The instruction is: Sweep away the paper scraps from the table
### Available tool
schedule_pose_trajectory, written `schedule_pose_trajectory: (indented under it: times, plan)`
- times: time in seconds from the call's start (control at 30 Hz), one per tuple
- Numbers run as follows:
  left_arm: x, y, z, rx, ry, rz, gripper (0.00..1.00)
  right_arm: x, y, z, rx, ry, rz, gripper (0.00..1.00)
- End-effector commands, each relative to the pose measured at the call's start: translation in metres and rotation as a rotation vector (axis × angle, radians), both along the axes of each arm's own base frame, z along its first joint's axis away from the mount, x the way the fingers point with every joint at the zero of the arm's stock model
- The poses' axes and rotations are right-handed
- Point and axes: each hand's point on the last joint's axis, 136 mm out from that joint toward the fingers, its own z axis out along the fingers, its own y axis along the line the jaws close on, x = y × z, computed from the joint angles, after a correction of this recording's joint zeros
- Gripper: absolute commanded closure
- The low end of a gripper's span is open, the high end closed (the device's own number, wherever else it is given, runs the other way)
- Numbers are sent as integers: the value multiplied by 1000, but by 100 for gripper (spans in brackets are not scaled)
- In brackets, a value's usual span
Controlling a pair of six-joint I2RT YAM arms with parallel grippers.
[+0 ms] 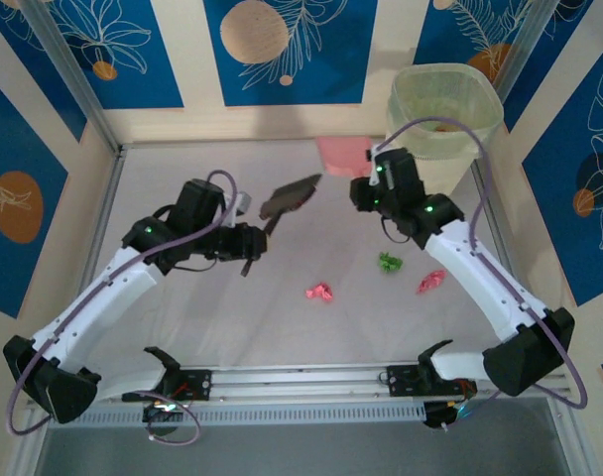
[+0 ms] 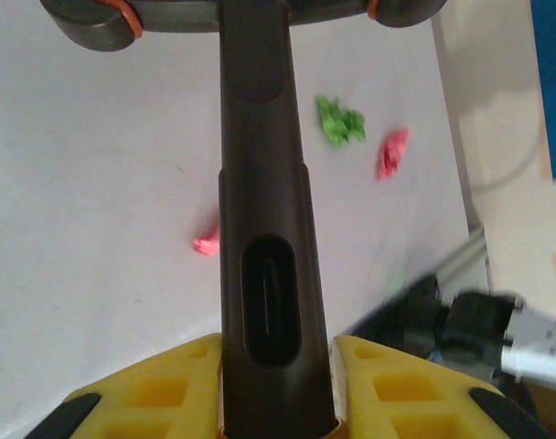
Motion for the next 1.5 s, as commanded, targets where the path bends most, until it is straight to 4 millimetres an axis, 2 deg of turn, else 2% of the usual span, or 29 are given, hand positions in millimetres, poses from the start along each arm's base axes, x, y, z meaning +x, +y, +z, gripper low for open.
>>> schedule_pose_trajectory:
  times: [0.0, 0.13, 0.23, 0.3, 0.37, 0.53, 0.6, 0.8, 0.93, 1.07, 1.2, 1.47]
  plan:
    - [-14, -25, 0, -14, -80, -155, 100, -21, -28, 12, 34, 67, -87, 100]
    - [-26, -72, -9, 39, -73, -354, 100, -28, -50, 50, 74, 0, -162, 100]
    - [-22, -105, -19, 53, -57, -460, 100, -33, -75, 66, 147, -2, -265, 100]
    - [-17, -126, -24, 58, -77, -510, 100, -37, -91, 71, 186, 5, -333, 100]
    - [-17, -151, -28, 54, -96, -575, 100, -41, -98, 77, 220, 12, -356, 100]
    - [-35, -218, -51, 150, -140, -798, 100, -52, -115, 99, 227, -5, -416, 100]
    - [-38, -237, -60, 184, -164, -845, 100, -55, -121, 103, 244, -4, -437, 100]
    - [-47, -284, -66, 164, -231, -892, 100, -65, -126, 101, 267, 34, -448, 100]
    - [-64, -299, -80, 149, -205, -928, 100, -70, -126, 99, 261, 51, -444, 100]
    - [-65, -303, -98, 158, -154, -921, 100, -69, -123, 92, 259, 74, -428, 100]
    - [-64, -296, -117, 217, -114, -911, 100, -70, -120, 85, 271, 99, -423, 100]
    - [-42, -267, -147, 414, -109, -826, 100, -73, -121, 72, 272, 131, -437, 100]
